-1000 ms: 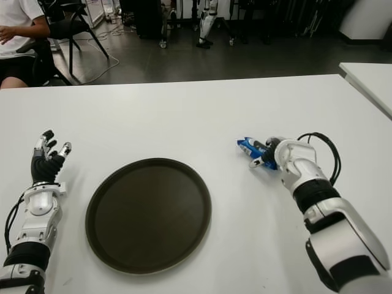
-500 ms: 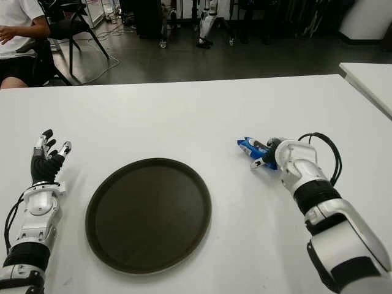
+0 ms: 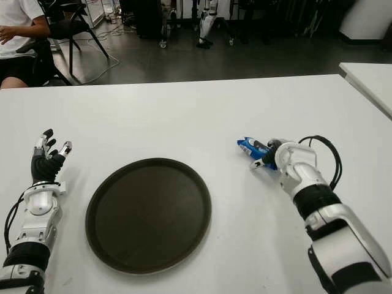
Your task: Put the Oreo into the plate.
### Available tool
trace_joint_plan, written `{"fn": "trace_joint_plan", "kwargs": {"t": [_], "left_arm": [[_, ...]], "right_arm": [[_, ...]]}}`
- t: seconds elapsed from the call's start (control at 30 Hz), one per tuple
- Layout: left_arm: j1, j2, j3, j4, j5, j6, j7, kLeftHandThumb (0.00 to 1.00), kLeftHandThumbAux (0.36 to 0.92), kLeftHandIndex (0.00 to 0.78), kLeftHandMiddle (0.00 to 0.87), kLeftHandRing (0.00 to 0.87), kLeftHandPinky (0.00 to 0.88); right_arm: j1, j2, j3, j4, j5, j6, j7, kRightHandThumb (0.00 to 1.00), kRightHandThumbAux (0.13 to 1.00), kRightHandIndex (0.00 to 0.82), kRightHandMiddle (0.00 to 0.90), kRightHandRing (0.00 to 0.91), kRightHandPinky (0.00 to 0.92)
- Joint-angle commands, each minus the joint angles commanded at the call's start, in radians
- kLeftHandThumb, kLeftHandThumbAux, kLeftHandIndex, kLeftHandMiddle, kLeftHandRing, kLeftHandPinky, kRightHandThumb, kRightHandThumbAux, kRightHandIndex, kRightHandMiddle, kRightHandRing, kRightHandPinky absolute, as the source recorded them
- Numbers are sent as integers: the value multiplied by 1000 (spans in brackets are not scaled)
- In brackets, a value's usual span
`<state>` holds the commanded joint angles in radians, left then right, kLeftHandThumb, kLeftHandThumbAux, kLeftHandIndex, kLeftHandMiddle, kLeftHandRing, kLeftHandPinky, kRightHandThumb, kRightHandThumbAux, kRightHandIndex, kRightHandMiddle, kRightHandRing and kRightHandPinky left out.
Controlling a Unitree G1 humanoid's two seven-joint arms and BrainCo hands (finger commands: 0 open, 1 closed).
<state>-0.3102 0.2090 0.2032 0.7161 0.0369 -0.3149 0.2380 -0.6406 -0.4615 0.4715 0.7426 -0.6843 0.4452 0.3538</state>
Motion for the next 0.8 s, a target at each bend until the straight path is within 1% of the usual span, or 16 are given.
{"fn": "trace_joint_plan", "kwargs": {"t": [0.23,0.47,0.6,0.8], "left_arm": [[-3,-1,3,9,-3,-5,-2,283,646,58,85,56,23],[-2,-1,1,8,1,-3,0,266,632,58,94,68,27],[-2,0,1,13,3,-4,1,255,633,57,87,60,19],[-4,0,1,25,5,-8,5,250,638,57,90,61,20]], "right_arm": [[-7,-2,9,0,-9,-3,12,0,534,53,73,56,76],[-24,8,23,17,-17,-7,14,0,560,64,72,46,60],[-28,6,31,18,-21,-11,15,0,567,67,71,44,53],[-44,16,43,36,-18,-30,15,0,561,75,81,49,50]]}}
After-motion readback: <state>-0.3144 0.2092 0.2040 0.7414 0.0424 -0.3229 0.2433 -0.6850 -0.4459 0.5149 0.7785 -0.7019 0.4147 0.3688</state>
